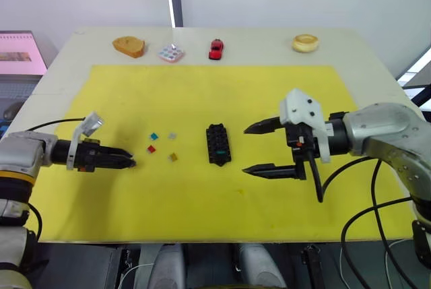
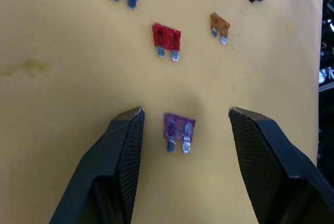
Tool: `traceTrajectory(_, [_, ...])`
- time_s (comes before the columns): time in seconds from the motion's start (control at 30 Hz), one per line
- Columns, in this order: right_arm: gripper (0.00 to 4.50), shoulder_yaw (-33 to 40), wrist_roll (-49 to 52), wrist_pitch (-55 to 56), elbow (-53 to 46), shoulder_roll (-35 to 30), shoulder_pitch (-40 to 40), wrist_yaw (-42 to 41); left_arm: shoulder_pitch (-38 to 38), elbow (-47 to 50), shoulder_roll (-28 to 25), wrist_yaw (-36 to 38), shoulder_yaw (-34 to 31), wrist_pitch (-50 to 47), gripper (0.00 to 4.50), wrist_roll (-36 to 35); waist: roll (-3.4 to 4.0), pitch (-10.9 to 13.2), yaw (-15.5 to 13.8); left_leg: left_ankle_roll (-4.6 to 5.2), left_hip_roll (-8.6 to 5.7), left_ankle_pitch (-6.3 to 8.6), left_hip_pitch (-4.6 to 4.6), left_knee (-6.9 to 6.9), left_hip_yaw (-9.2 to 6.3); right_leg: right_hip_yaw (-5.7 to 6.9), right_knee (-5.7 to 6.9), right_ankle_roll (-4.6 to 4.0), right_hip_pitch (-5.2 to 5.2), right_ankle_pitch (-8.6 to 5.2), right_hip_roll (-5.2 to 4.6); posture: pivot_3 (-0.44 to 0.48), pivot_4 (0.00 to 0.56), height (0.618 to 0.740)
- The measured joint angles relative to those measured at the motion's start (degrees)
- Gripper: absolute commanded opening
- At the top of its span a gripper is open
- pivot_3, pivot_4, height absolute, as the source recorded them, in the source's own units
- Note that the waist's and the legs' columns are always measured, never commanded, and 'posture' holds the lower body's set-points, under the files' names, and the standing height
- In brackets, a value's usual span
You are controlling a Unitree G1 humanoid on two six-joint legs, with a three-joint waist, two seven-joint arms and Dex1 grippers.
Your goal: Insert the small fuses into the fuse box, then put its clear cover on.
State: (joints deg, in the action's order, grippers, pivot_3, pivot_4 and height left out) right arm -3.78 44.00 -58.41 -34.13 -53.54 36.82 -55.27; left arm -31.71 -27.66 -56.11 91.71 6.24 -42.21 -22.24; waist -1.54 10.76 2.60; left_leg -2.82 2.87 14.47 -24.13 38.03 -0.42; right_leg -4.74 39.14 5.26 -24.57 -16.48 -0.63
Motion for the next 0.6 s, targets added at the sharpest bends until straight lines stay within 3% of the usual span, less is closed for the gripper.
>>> traceTrajectory(0.23, [4.5, -0.24, -0.07, 0.06, -0.06, 0.01, -0.3, 0.61, 2.16, 2.15, -0.62, -0.02, -0.84, -0.99, 2.71, -1.04, 0.0, 0.0, 0.03, 0.0, 0.0, 0.0, 0.01, 0.0, 0.01, -0.01, 0.0, 0.0, 0.0, 0.0, 0.0, 0.0, 0.15, 0.74])
traceTrajectory(0.33, [4.5, -0.5, -0.34, 0.15, -0.06, 0.07, -0.3, 0.89, 2.42, 2.54, -0.62, -0.24, -1.03, -1.4, 1.88, -1.0, 0.0, 0.0, 0.04, 0.0, 0.0, 0.0, 0.01, 0.0, 0.02, -0.01, 0.0, 0.0, 0.0, 0.0, 0.0, 0.0, 0.15, 0.74])
traceTrajectory(0.43, [4.5, -1.02, -0.51, 0.18, -0.06, 0.23, -0.29, 0.94, 2.84, 2.52, -0.58, -0.69, -1.04, -2.34, 0.42, -1.0, 0.0, 0.0, -0.01, 0.0, 0.0, 0.0, 0.01, 0.0, 0.01, -0.01, 0.0, 0.0, 0.0, 0.0, 0.0, 0.0, 0.15, 0.74])
traceTrajectory(0.6, [4.5, -1.62, -0.51, 0.19, -0.05, 0.56, -0.29, 1.0, 3.24, 2.43, -0.24, -0.96, -1.04, -3.45, 0.42, -1.01, 0.0, 0.0, -0.07, 0.0, 0.0, 0.0, 0.0, 0.0, 0.01, 0.0, 0.0, 0.0, 0.0, 0.0, -0.01, 0.0, 0.15, 0.74])
